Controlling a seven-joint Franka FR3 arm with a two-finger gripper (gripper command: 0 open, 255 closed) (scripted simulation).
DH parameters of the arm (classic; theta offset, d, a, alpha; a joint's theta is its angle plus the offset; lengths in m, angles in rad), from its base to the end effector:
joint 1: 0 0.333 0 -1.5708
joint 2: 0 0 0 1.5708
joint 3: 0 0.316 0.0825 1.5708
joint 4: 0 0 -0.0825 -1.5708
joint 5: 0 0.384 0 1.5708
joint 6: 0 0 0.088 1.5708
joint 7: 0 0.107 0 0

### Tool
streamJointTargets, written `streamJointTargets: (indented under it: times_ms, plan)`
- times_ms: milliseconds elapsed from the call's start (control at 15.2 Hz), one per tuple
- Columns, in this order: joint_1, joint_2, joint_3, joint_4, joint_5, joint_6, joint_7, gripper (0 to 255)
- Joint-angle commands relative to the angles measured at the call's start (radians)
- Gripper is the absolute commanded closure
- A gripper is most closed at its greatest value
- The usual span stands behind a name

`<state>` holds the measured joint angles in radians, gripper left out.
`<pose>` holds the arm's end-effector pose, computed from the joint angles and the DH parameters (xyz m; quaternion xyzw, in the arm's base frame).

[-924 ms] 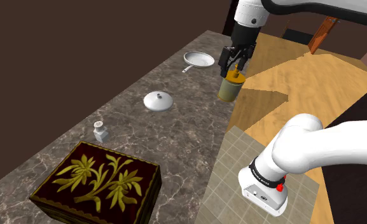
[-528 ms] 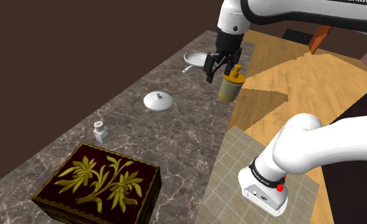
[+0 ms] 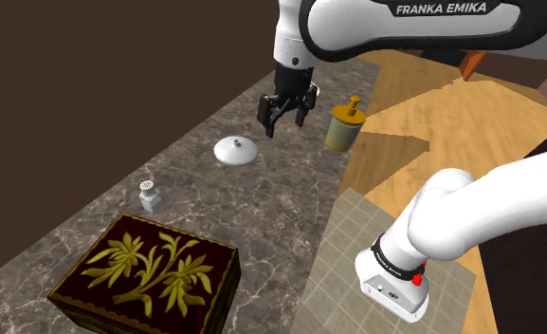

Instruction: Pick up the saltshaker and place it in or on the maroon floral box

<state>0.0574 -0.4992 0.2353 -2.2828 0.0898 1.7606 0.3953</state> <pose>0.3799 0.1347 0.5340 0.9969 -0.0753 -0.0120 0.0168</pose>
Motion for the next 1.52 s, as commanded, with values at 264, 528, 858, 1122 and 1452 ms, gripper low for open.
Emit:
streamJointTargets:
  times_ms: [264,528,858,1122,1452]
  plan:
    - [0.014,0.195,0.096,0.105,-0.003,0.096,0.124,0]
    - [0.023,0.336,0.152,0.196,-0.035,0.145,0.212,0]
    - [0.05,0.527,0.204,0.34,-0.108,0.181,0.329,0]
    - [0.093,0.689,0.224,0.482,-0.182,0.186,0.418,0]
    - [0.174,0.899,0.221,0.701,-0.272,0.158,0.508,0]
